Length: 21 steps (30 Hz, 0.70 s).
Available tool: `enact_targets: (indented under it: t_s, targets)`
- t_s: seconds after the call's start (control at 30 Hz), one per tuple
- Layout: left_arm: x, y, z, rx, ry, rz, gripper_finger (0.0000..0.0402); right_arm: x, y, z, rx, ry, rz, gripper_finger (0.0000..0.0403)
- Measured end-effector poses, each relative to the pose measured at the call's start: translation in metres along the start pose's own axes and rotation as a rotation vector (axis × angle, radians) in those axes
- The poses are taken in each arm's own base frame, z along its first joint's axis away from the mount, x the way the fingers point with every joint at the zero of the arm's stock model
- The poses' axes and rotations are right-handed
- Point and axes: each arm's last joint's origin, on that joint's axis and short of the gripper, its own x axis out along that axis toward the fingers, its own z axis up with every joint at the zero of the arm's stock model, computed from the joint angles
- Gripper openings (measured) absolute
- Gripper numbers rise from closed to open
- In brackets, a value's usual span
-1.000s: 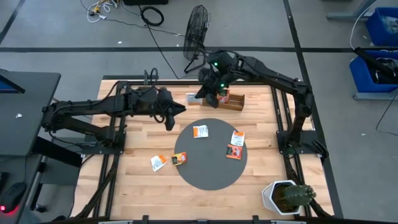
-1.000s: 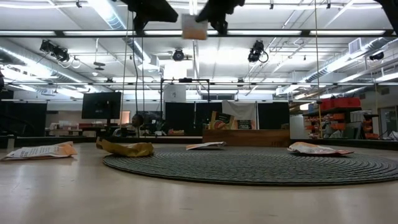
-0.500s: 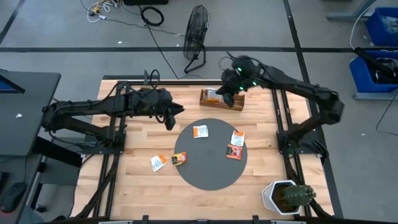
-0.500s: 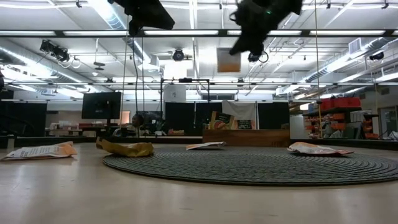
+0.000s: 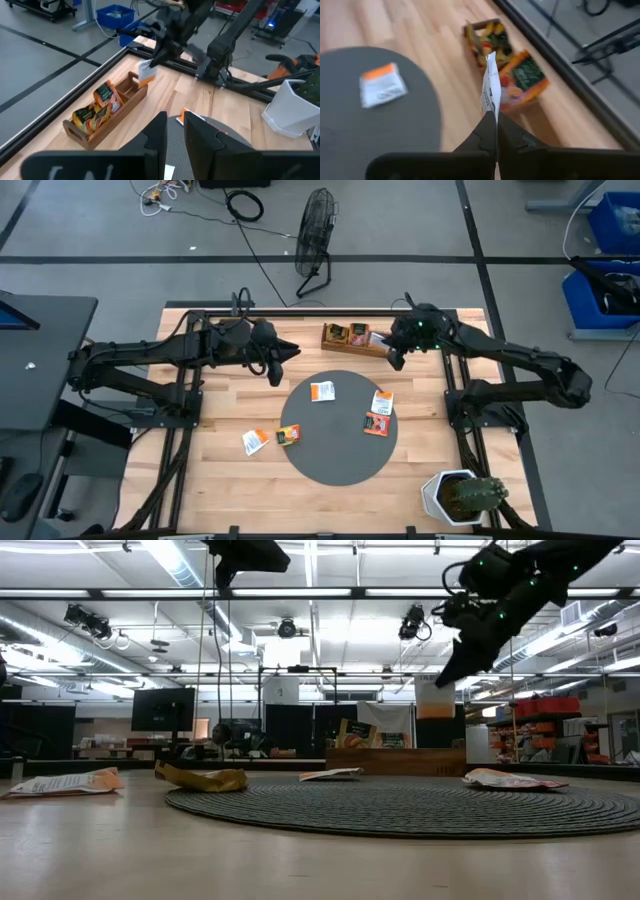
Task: Pick & Place Tea
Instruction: Put the white tea bag into the right section of the wooden organizer
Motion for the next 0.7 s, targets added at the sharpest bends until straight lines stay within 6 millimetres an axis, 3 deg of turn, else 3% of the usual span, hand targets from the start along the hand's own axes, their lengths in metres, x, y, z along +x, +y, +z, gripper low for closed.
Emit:
enact_targets:
  t_s: [0.4,0.7]
  targets:
    - [0.0,-0.001,0.004,-0.034,-0.036,-0.01,0.0069,0.026,-0.029,-0.022,0.014,0.048,-0.088,0.0]
    - [0.0,-0.001,0.004,-0.041,-0.036,-0.01,0.0069,0.054,-0.037,-0.021,0.003,0.017,-0.102,0.0]
